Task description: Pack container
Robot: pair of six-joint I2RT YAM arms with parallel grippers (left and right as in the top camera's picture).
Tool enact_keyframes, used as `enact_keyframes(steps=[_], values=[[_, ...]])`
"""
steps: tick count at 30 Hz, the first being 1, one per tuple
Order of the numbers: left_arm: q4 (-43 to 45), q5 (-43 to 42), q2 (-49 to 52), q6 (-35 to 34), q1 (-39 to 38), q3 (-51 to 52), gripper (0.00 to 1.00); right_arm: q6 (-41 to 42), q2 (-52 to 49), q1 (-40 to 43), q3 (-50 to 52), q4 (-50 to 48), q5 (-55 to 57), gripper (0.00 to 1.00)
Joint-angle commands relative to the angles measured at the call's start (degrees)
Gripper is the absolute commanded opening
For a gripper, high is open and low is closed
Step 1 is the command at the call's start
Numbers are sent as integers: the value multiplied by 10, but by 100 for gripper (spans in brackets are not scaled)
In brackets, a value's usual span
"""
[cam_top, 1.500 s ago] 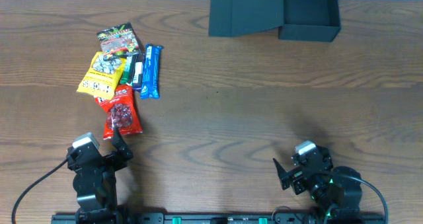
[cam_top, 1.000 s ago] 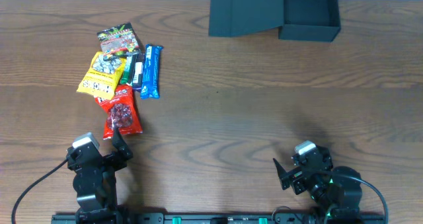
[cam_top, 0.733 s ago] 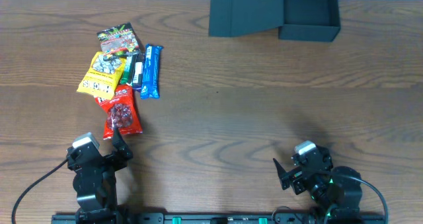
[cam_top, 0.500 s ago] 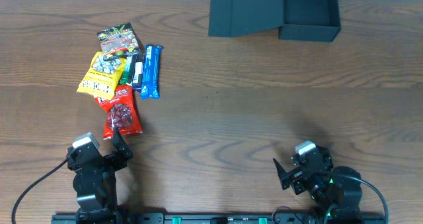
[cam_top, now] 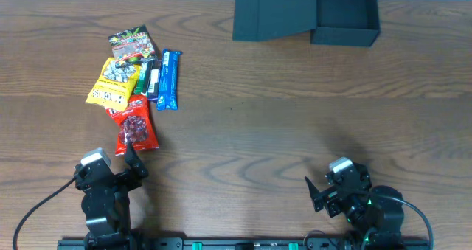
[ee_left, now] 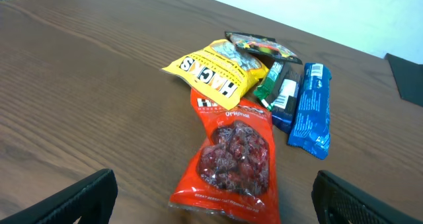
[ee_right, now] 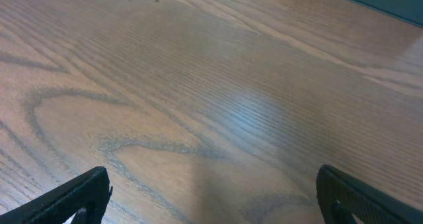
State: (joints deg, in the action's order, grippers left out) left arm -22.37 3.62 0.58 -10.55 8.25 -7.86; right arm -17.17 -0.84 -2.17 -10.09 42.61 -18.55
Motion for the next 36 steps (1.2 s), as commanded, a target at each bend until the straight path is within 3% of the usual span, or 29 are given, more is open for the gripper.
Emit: enact_keyframes(steps=[1,8,12,16,18,20,24,29,36], values=[[-1,2,-4,-4,2,12,95,4,5,-5,2,0,1,99],[-1,2,-4,-4,2,12,95,5,5,-5,2,0,-8,99],[-1,2,-4,-4,2,12,95,34,5,-5,1,-38,-98,99],[-1,2,-4,-4,2,12,95,327,5,-5,1,-161,-194,99],[-1,2,-4,-4,2,12,95,475,5,-5,1,-174,-203,99],[-1,2,-4,-4,2,12,95,538,5,-5,1,-165,-203,99],[-1,2,-4,-4,2,12,95,566,5,-5,1,-177,-126,99],[-1,2,-4,-4,2,12,95,533,-27,-5,1,-268,-112,99],[-1,2,-4,-4,2,12,95,428,-279,-5,-77,-328,-115,99]])
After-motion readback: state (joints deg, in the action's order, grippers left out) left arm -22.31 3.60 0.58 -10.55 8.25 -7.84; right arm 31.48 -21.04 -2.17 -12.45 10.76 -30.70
